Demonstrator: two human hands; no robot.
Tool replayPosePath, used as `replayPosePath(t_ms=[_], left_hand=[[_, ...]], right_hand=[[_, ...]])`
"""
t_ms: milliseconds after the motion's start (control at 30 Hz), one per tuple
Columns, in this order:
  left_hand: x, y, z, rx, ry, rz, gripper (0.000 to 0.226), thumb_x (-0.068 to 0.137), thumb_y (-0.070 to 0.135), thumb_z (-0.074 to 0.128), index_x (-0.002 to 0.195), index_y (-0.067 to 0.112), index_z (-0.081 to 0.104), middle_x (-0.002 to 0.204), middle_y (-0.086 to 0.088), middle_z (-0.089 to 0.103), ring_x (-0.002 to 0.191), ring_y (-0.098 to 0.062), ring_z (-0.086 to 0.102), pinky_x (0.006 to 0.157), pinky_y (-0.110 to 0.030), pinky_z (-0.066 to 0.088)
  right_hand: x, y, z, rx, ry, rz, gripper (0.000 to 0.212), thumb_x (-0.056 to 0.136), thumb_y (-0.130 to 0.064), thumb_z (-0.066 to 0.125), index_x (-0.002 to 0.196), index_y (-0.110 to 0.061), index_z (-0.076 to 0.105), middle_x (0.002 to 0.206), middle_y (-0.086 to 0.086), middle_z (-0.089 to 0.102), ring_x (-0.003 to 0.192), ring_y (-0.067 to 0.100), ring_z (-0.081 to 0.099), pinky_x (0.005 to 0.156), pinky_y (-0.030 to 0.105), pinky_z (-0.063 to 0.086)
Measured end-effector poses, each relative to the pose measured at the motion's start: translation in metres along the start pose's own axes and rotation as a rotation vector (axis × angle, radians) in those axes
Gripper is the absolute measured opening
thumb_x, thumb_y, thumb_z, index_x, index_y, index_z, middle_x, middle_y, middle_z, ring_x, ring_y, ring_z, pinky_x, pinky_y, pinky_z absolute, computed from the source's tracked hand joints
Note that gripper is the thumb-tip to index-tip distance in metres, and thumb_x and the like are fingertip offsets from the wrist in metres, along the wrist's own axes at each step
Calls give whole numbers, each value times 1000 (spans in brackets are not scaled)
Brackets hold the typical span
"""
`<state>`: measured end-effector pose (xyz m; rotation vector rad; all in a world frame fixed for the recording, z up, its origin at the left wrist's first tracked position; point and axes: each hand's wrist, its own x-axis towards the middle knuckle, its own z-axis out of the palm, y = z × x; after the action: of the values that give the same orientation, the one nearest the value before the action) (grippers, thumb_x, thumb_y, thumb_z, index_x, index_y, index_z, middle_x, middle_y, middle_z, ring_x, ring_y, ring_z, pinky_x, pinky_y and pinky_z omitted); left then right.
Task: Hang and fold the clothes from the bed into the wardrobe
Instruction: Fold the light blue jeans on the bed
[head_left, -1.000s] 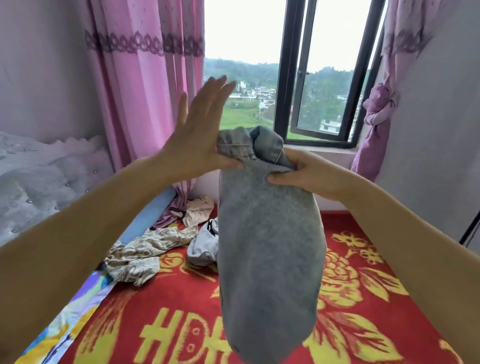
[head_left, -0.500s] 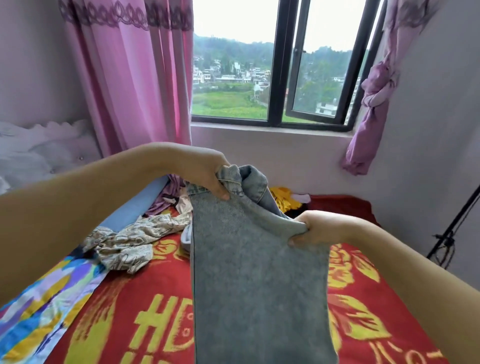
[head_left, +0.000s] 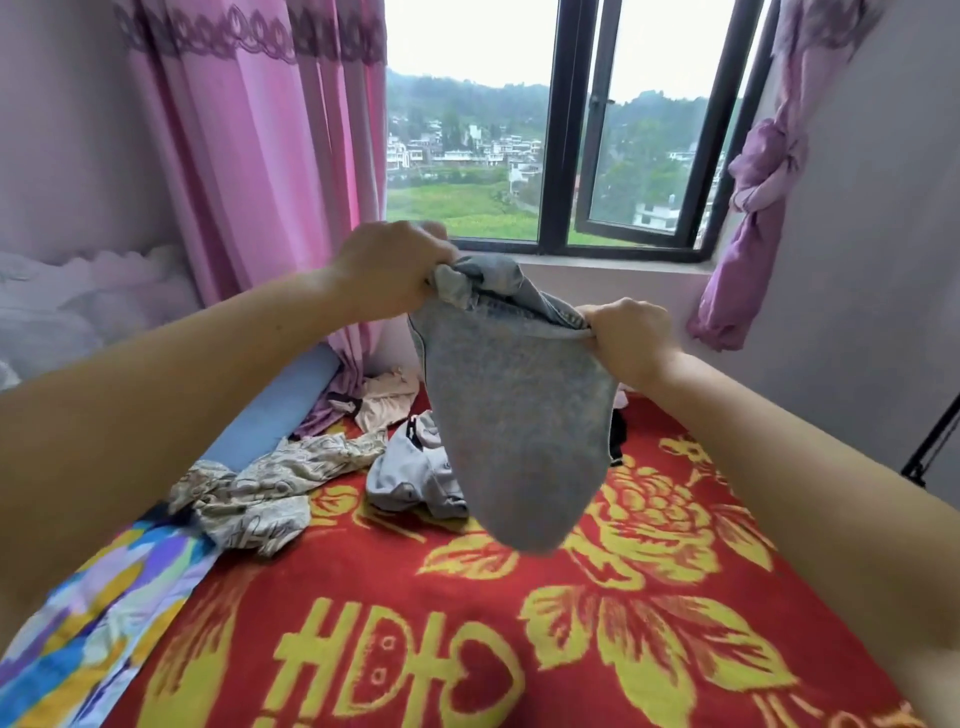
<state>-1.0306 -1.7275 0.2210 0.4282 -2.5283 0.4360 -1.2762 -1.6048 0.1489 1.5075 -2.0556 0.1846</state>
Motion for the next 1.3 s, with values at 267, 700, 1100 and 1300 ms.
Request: replayPosePath(t_ms=[267, 700, 1100, 1300], left_hand=[[-134, 74, 119, -193, -332, 231, 29, 69, 13, 62, 96, 15, 70, 83, -1, 72, 66, -23, 69, 50, -30, 51], [-404, 294, 284, -582, -1476, 100, 52, 101, 37, 37, 138, 2, 47, 138, -12, 52, 130, -23, 46, 95, -21, 37], [-265, 195, 410, -532, -1265, -213, 49, 85, 29, 60, 131, 16, 48, 131, -9, 56, 119, -25, 53, 90, -32, 42], [-336, 278, 471, -291, -929, -396, 66, 97, 56, 23, 153, 27, 2, 160, 0, -12, 148, -21, -6, 113, -60, -2]], right_hand=[[-141, -34, 109, -1, -429, -246, 22, 88, -16, 48, 106, -23, 58, 96, 2, 70, 88, 25, 67, 60, 27, 37], [-462, -146, 245, 183, -1484, -655, 27, 90, 0, 48, 110, -3, 66, 112, 19, 64, 106, 36, 61, 89, 41, 44], [-378, -92, 312, 544, -1357, 311, 18, 91, -18, 49, 73, -16, 51, 76, 2, 53, 78, 24, 53, 61, 29, 38], [-397, -163, 349, 384, -735, 264, 49, 93, -36, 45, 140, -23, 48, 150, 5, 40, 140, 29, 34, 105, 64, 28]])
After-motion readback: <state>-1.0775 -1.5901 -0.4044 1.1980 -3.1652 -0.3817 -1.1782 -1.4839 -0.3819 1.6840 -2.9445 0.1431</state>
